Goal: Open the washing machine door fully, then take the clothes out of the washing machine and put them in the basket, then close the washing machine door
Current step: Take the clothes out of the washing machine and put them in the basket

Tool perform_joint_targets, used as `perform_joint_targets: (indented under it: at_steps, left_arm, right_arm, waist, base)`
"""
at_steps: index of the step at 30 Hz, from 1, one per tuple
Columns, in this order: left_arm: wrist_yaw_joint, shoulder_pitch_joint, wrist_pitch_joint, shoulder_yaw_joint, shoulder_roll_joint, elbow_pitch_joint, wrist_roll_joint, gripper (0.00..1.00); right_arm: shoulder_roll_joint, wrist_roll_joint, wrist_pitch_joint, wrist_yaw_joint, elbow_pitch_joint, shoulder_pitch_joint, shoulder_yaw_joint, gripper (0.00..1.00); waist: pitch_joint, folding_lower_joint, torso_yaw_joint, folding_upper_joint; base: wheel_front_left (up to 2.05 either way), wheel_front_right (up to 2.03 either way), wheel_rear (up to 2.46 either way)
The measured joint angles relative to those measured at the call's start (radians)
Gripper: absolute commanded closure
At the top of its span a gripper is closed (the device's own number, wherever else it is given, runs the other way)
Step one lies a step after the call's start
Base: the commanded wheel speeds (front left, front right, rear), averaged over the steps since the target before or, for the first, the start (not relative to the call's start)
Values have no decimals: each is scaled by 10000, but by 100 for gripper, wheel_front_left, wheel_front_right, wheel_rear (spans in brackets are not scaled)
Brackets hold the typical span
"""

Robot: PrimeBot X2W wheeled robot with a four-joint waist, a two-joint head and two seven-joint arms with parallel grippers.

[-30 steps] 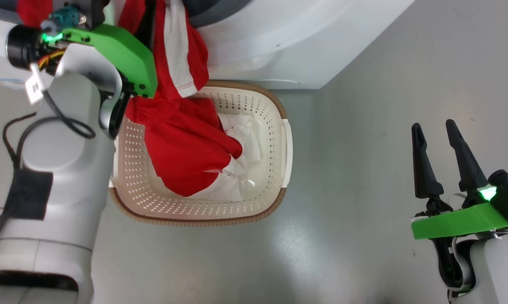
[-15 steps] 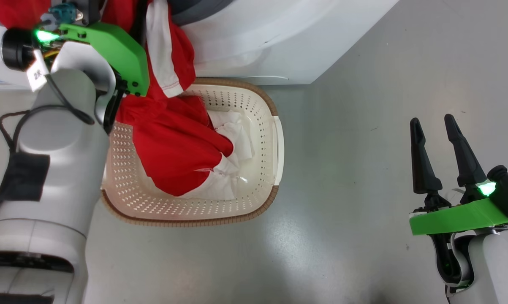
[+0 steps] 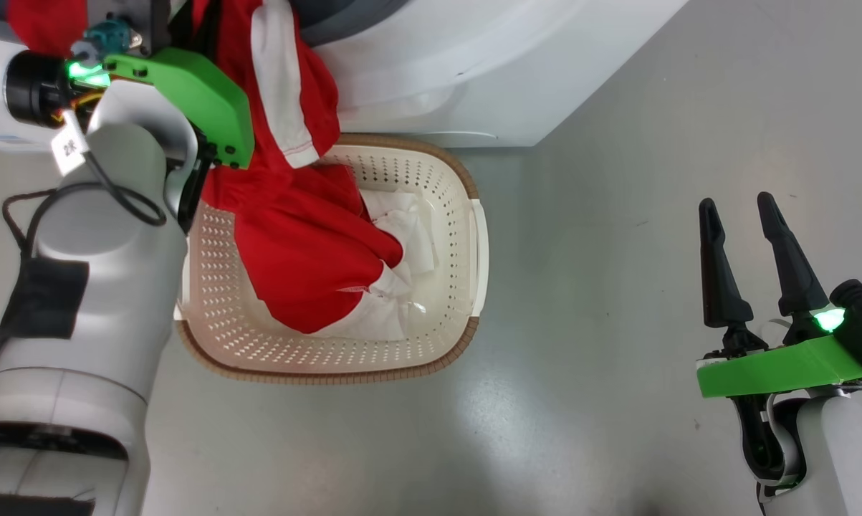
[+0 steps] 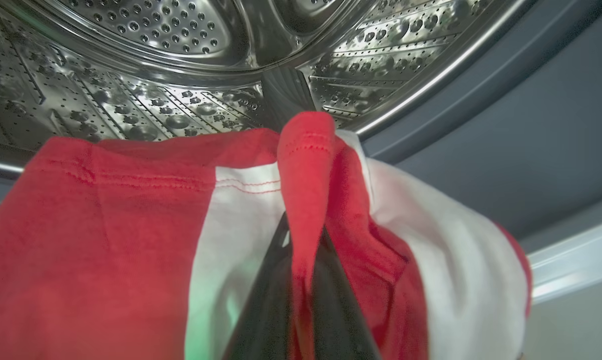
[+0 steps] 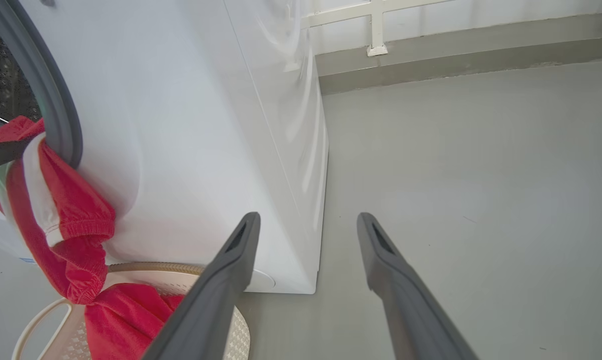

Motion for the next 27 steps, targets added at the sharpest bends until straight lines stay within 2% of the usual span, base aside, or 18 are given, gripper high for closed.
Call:
perform_joint_targets:
  at_steps: [5,20,27]
  left_arm:
    - [0,110,-215,94,12,-548,-332,100]
    - [201,4130,-261,1691,63,-7473,-357,100]
    - [190,6212,-265,2201,-98,-9848,-238,100]
  right_arm:
    - [4,0,0,0,2,3,-31,0]
    - [-15,0,0,0,54,267,-84,0]
    - [-27,0,0,0,65,477,-82,0]
  waist:
    - [-167,0,76,0]
    - [-924,0,442,0]
    - [-1162,0,526,0]
  base:
    - [0,0,0]
    - [0,0,0]
    - [0,0,0]
